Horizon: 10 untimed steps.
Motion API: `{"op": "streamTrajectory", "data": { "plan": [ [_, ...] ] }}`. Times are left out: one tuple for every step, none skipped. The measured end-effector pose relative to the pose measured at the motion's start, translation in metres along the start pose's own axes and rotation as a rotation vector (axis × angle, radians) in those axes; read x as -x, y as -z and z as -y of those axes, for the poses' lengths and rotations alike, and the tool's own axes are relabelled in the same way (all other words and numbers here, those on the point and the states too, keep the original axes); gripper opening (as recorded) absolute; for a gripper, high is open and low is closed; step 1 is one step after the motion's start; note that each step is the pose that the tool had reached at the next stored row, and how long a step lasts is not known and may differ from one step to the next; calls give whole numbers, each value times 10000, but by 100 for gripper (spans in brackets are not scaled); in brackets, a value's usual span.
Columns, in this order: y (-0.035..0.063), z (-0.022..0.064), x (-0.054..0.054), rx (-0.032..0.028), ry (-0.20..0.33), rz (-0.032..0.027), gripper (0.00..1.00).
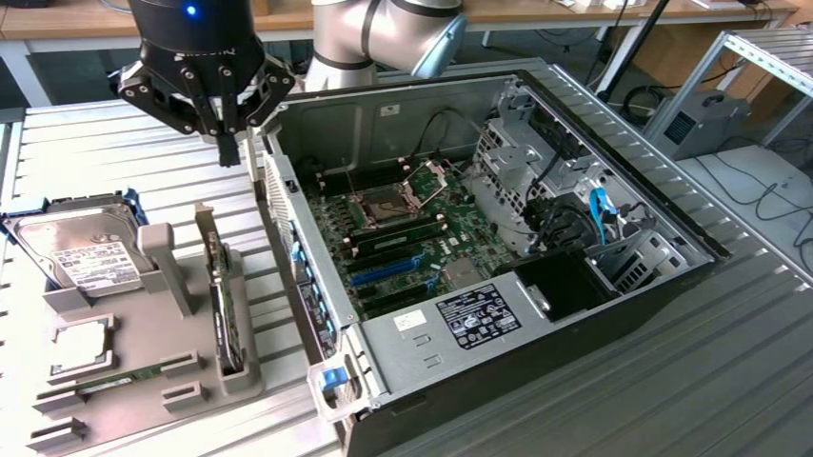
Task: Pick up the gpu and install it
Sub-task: 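Reach for the gpu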
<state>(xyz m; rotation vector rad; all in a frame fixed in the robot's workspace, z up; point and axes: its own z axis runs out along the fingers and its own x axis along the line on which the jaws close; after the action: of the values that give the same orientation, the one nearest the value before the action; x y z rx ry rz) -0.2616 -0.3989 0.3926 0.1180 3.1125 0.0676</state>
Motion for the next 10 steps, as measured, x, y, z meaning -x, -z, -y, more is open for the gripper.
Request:
{"op": "streamTrajectory", "data": {
  "plan": [
    [0, 0, 0, 0, 1, 0, 11],
    [0, 0, 0, 0, 1, 0, 11],
    [0, 0, 0, 0, 1, 0, 11],
    [0, 0, 0, 0, 1, 0, 11],
    [0, 0, 0, 0, 0, 0, 11],
    [0, 0, 0, 0, 0, 0, 11],
    [0, 0, 0, 0, 1, 0, 11],
    [0, 1, -1, 0, -1, 0, 11],
    [-1, 7, 0, 1, 0, 1, 11],
    [-1, 16, 1, 1, 0, 1, 11]
  ]
}}
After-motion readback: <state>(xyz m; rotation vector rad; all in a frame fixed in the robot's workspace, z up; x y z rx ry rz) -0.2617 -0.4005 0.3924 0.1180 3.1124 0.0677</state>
